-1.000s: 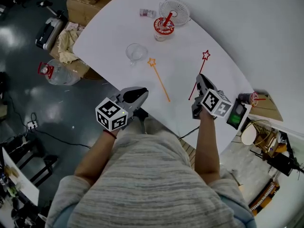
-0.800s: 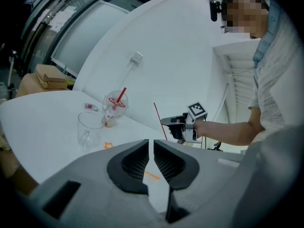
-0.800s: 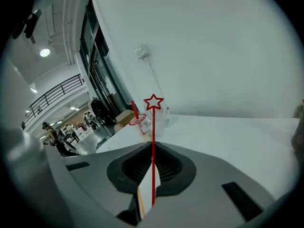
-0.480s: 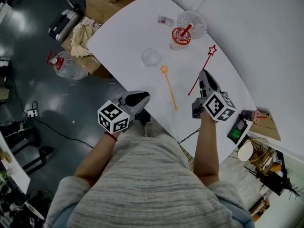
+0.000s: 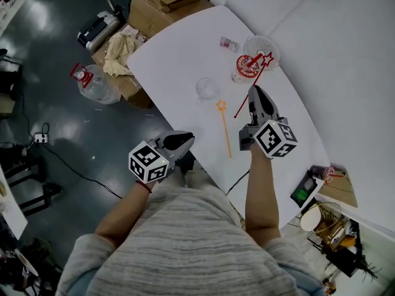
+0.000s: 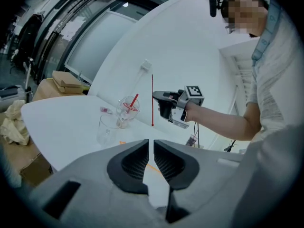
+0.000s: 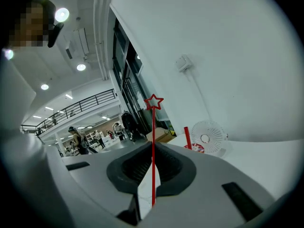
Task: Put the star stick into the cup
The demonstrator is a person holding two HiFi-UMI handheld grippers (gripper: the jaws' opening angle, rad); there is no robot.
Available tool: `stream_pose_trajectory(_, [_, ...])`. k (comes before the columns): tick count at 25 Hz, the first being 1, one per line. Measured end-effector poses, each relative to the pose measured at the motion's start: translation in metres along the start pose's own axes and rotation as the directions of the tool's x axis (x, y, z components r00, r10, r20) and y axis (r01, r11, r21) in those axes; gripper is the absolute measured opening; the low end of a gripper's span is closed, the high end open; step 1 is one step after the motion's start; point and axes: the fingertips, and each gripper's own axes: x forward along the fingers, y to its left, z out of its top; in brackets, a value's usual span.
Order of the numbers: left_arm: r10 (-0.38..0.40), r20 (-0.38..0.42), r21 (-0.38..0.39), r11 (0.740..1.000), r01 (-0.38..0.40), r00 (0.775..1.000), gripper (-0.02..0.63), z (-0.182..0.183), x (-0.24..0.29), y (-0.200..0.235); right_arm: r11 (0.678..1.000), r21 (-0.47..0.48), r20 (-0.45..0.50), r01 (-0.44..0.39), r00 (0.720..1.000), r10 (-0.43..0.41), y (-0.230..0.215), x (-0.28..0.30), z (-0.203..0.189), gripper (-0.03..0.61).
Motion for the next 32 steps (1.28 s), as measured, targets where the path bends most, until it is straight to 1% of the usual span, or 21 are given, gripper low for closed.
stream_pose_trajectory(7, [0.047,0.015,-0.029,0.998,-0.046,0.999,0.026,-0.01,-0.009,0.008,0.993,-0.007,0.058,-0.121,0.991,0.121,0.031,0.042,-0.001,0.02])
stream_pose_trajectory(12, [0.071,0.021,-0.045,0.997,-0.07,0.997,0.026,-0.014,-0.019,0.013,0.989,-0.006,0.079,-0.148,0.986,0.148,0.04,0.068,-0.009,0.02])
stream_pose_trajectory(15, [0.087,0.025,-0.052,0.995,-0.085,0.996,0.026,-0.014,-0.027,0.019,0.988,-0.026,0.082,-0.152,0.985,0.153,0.045,0.085,-0.014,0.02])
stream_pose_trajectory(18, [0.106,0.032,-0.069,0.992,-0.104,0.994,0.026,-0.016,-0.036,0.024,0.987,-0.054,0.061,-0.154,0.986,0.157,0.049,0.1,-0.027,0.02])
stream_pose_trajectory(24, [0.143,0.053,-0.093,0.986,-0.138,0.988,0.026,-0.02,-0.046,0.033,0.977,-0.146,-0.041,-0.156,0.988,0.151,0.048,0.113,-0.068,0.02])
stream_pose_trajectory(28, [0.159,0.055,-0.106,0.982,-0.153,0.986,0.026,-0.025,-0.052,0.035,0.975,-0.164,-0.066,-0.149,0.988,0.14,0.045,0.111,-0.083,0.02])
stream_pose_trajectory(32, [0.16,0.055,-0.111,0.982,-0.153,0.986,0.026,-0.029,-0.052,0.034,0.971,-0.186,-0.094,-0.15,0.986,0.135,0.042,0.109,-0.093,0.02])
